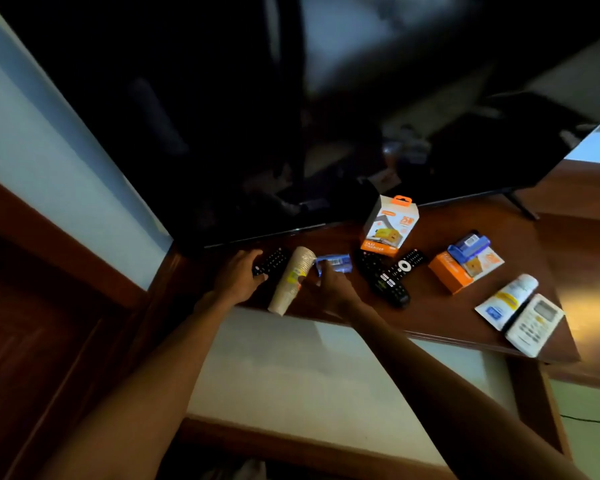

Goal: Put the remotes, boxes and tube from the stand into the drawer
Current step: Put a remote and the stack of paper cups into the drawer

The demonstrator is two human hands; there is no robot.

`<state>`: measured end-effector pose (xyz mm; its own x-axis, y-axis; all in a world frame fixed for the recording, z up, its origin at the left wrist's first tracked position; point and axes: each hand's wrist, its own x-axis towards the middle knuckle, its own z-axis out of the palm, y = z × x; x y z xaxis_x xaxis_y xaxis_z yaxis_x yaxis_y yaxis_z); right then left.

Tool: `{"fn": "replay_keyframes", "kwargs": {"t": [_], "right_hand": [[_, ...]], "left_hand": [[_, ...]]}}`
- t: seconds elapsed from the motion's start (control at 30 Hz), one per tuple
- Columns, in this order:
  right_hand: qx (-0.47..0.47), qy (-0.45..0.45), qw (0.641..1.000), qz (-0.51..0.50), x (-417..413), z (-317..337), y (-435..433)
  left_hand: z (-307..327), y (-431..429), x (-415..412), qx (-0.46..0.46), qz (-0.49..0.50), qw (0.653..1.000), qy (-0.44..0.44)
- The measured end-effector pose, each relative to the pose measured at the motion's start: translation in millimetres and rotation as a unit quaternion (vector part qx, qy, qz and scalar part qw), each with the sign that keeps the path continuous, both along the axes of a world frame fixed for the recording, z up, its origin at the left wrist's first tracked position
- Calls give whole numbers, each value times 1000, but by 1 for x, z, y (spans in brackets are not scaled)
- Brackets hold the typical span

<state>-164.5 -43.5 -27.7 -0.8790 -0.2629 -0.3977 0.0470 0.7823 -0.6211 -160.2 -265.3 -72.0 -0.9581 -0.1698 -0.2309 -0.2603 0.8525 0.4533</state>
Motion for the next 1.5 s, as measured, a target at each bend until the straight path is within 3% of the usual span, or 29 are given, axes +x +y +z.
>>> {"fn": "replay_keyframes", "kwargs": {"t": [0.3, 0.57, 0.87, 1.03, 1.23, 1.5], "right_hand": [[8, -18, 997, -71, -16, -19, -45], [-53, -50, 994, -83, -13, -28, -61], [-146, 56, 987, 43, 35, -24, -39], [-171, 67, 975, 124, 74, -38, -21], [-139, 26, 978, 152, 126, -75, -7], [-96, -14, 991, 89, 138, -125, -29]], "left_hand": [[-25, -21, -18, -42, -67, 995, -63], [-3, -61, 23, 17, -77, 997, 0], [12, -53, 91, 102, -19, 994, 21], [-4, -31, 146, 116, 19, 992, 39], [-41, -22, 190, 55, 45, 997, -37], [-91, -25, 171, 19, 35, 990, -136]]}}
